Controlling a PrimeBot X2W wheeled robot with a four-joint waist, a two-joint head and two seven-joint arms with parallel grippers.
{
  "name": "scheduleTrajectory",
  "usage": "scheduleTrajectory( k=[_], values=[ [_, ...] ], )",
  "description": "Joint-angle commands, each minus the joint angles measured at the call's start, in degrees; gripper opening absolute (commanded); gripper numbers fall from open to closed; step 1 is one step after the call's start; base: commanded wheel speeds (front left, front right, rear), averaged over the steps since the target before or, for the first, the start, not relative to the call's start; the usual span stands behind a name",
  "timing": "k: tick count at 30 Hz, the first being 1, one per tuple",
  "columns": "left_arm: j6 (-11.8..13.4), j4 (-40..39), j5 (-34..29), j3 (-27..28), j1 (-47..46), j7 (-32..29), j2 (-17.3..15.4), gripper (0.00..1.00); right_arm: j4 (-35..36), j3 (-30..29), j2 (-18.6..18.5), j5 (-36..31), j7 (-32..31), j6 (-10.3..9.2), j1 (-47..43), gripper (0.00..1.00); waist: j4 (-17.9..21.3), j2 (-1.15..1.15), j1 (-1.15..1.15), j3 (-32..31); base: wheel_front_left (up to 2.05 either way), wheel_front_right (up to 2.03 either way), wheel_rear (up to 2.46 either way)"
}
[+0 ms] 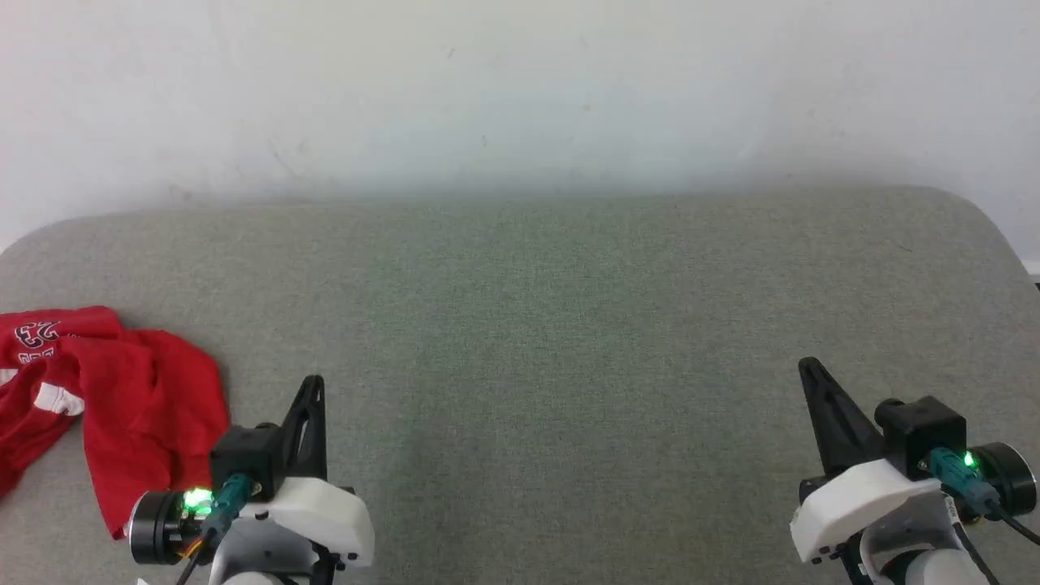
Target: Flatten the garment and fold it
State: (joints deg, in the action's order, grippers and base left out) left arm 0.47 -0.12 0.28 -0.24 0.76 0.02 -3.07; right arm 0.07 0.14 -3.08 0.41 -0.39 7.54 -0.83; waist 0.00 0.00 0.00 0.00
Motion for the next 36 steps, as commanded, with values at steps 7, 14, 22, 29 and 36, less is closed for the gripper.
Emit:
scheduleTrajectory(
  k=[7,14,22,29,36],
  values=[
    [-0.5,0.1,-0.3,0.2,-0.8,0.0,0.2,0.0,-0.1,-0.1,0.2,-0.4,0.4,-0.05,0.8,0.0,0.0,0.0,0.0,0.0,0.0,0.0,0.0],
    [-0.5,0.1,-0.3,0.2,-0.8,0.0,0.2,0.0,-0.1,-0.1,0.2,-0.4,0.4,-0.05,0.8,0.0,0.0,0.0,0.0,0.0,0.0,0.0,0.0],
    [-0.5,0.1,-0.3,0.2,-0.8,0.0,0.2,0.0,-0.1,-0.1,0.2,-0.4,0.4,-0.05,0.8,0.0,0.0,0.0,0.0,0.0,0.0,0.0,0.0],
    [0.0,0.1,0.2,-0.1,0.0,0.1,0.0,1.0,0.0,-0.1,0.0,0.2,0.0,0.0,-0.1,1.0,0.0,0.0,0.0,0.0,0.0,0.0,0.0],
    [0.1,0.8,1.5,-0.6,-0.2,1.0,0.0,1.0,-0.7,-0.5,0.0,0.9,0.9,0.0,-0.2,1.0,0.1,0.0,0.0,0.0,0.0,0.0,0.0]
  ],
)
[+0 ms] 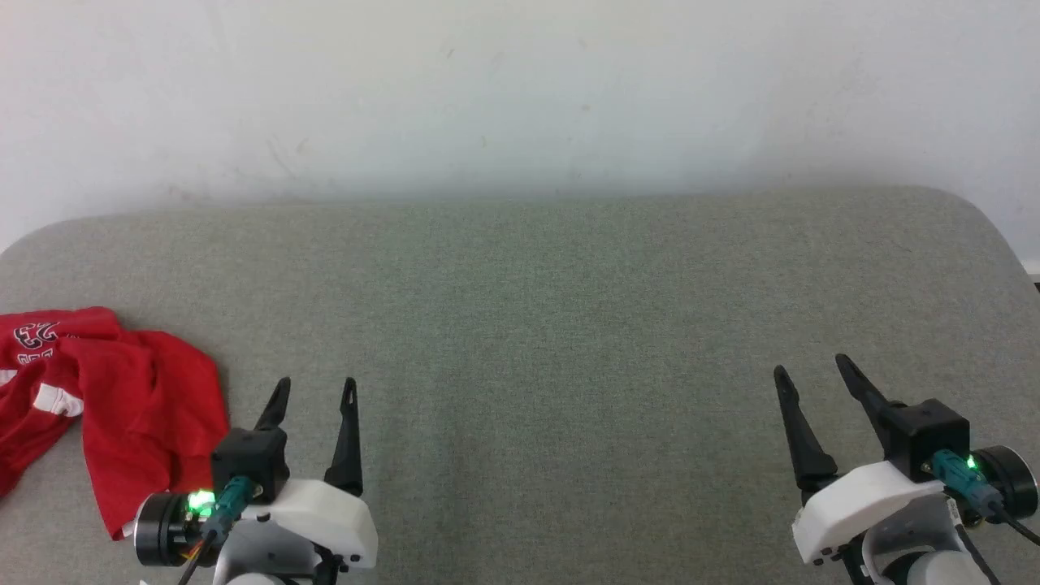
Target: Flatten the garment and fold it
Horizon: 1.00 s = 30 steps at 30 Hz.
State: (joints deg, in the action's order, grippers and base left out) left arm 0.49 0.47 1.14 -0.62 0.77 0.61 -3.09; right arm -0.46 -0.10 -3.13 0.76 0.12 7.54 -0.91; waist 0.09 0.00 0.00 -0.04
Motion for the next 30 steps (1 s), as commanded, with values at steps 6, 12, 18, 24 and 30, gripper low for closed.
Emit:
scheduleTrajectory(
  k=[6,12,18,24,30],
  values=[
    [0.1,0.5,1.7,-0.5,-0.4,1.1,0.0,1.0,-0.7,-0.7,0.0,1.4,1.2,-0.01,-0.2,1.0,0.0,0.0,0.0,-0.1,0.0,0.0,0.0],
    [0.1,0.7,2.7,-0.8,-0.4,1.8,0.0,1.0,-1.1,-1.2,0.1,2.2,1.9,-0.01,-0.4,1.0,-0.3,0.0,0.0,-0.3,0.0,0.0,0.0],
    [0.2,0.7,3.7,-0.9,-0.5,2.5,0.0,1.0,-1.2,-1.4,0.1,3.0,2.7,-0.01,-0.7,1.0,-1.0,0.0,0.0,-0.5,0.0,0.0,0.0],
    [0.3,0.6,4.7,-0.8,-0.5,3.3,0.1,1.0,-1.1,-1.5,0.1,3.9,3.2,-0.01,-0.8,1.0,-2.3,0.0,0.0,-0.6,0.0,0.0,0.0],
    [0.4,0.5,5.5,-0.6,-0.7,4.0,0.1,1.0,-0.7,-1.5,0.1,4.4,3.4,-0.02,-0.8,1.0,-4.1,0.0,0.0,-0.5,0.0,0.0,0.0]
  ],
)
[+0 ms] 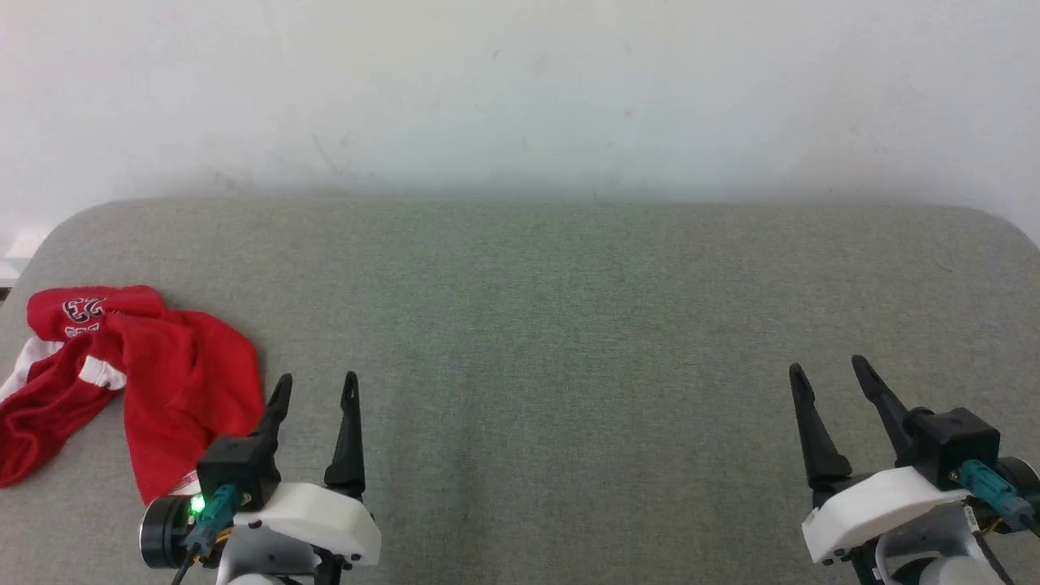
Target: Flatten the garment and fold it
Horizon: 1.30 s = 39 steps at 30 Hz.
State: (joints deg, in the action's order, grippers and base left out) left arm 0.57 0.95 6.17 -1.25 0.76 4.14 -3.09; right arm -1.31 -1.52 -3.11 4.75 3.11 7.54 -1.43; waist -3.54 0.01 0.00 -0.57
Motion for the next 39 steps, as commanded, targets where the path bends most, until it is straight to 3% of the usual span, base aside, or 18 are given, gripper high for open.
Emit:
scheduleTrajectory(
  k=[1,39],
  values=[
    [0.3,0.1,0.6,0.1,-0.7,0.6,0.1,1.0,0.3,-0.1,0.1,0.5,0.5,-0.02,-0.3,1.0,-0.8,-0.01,0.0,0.1,0.0,0.0,0.0],
    [1.8,1.8,5.8,3.6,-0.5,5.0,0.1,1.0,2.9,3.9,0.1,0.0,1.0,-0.03,0.2,1.0,-17.5,-0.01,0.0,1.5,0.0,0.0,0.0]
  ],
)
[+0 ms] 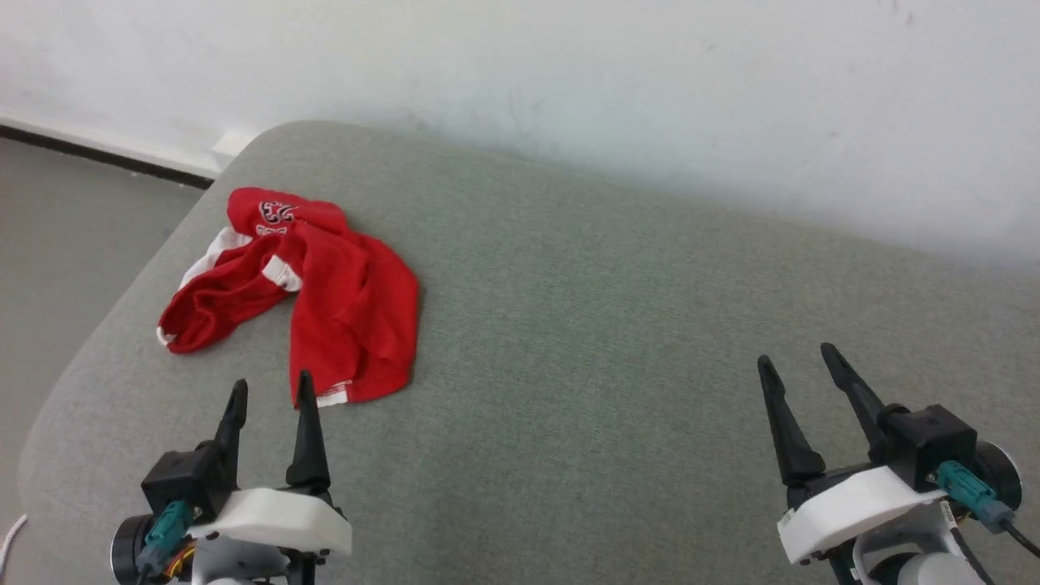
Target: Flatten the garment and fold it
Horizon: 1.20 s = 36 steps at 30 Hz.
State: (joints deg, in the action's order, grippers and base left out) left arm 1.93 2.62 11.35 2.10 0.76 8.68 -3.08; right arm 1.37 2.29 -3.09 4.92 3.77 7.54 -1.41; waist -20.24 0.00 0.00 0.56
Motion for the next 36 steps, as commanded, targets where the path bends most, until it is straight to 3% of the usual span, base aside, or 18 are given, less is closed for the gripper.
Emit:
scheduleTrajectory(
  k=[1,15,25,31,36],
  values=[
    [0.5,0.2,0.8,0.3,-0.5,0.6,0.1,1.0,0.3,0.2,0.1,-0.3,0.3,-0.03,0.2,1.0,-1.2,0.0,0.0,0.5,0.0,0.0,0.0],
    [1.5,-0.1,3.2,1.1,-2.0,2.3,0.1,1.0,3.1,0.9,0.2,-1.6,-0.9,-0.04,0.8,1.0,-5.0,0.0,0.0,3.4,0.0,0.0,0.0],
    [-0.2,0.4,3.5,5.6,-14.2,3.5,-0.2,1.0,7.2,2.2,0.2,-4.9,-4.2,-0.04,3.6,1.0,-3.3,0.0,0.0,10.9,0.0,0.0,0.0],
    [-1.7,8.4,5.0,7.7,-26.5,1.9,-5.0,1.0,9.6,2.9,0.2,-7.0,-5.7,-0.05,5.6,1.0,-1.2,0.0,0.0,15.7,0.0,0.0,0.0],
    [-5.0,20.1,7.8,7.0,-36.8,-9.5,-11.2,1.0,10.7,3.7,0.2,-7.6,-6.3,-0.05,7.2,1.0,0.6,0.0,0.0,19.5,0.0,0.0,0.0]
  ],
)
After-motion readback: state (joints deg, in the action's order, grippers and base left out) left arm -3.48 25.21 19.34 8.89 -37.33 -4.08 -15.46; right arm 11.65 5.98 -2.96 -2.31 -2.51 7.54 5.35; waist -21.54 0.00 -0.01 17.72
